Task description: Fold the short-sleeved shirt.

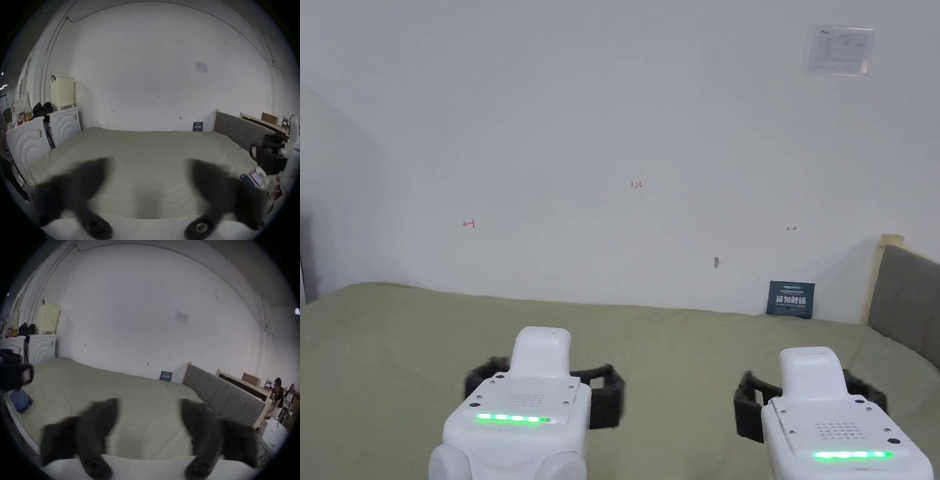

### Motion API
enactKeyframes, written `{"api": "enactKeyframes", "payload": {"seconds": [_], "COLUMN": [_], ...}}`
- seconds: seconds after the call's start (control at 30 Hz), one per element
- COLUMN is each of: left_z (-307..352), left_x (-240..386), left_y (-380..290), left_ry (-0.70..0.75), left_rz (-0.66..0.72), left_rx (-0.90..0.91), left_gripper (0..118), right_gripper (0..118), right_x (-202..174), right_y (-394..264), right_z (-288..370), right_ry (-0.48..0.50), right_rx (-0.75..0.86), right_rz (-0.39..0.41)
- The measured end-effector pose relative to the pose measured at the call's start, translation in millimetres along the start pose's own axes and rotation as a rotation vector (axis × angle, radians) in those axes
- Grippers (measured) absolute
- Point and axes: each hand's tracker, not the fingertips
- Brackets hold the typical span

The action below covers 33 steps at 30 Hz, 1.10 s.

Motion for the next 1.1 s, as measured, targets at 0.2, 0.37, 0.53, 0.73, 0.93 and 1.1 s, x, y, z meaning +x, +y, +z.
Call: {"api": "enactKeyframes", "payload": {"seconds": [0.2,0.37,0.53,0.73,0.93,1.1], "left_z": [13.3,7.0,9.2,9.6,1.2,3.8], "left_x": [-2.9,1.5,-4.0,-12.3,-10.3,4.5], "left_y": [12.4,11.5,8.5,12.8,13.2,5.0], "left_ry": [0.031,0.067,0.048,0.058,0.037,0.191], "left_rz": [0.001,-0.036,0.013,0.053,0.096,0.028], "left_rx": [0.068,0.037,0.061,0.123,0.105,0.159], "left_gripper": [118,118,118,118,118,118], "right_gripper": [98,98,98,98,98,98], "right_x": [13.6,10.3,13.5,20.6,17.2,14.5], "right_y": [10.9,17.0,10.6,1.9,-1.8,-2.4], "right_z": [13.0,14.5,8.2,-0.4,-0.1,-2.9], "right_ry": [0.081,0.078,0.073,0.035,0.062,0.079], "right_rx": [0.122,0.103,0.071,0.005,0.007,0.0], "right_rz": [-0.114,-0.107,-0.176,-0.211,-0.173,-0.176]}}
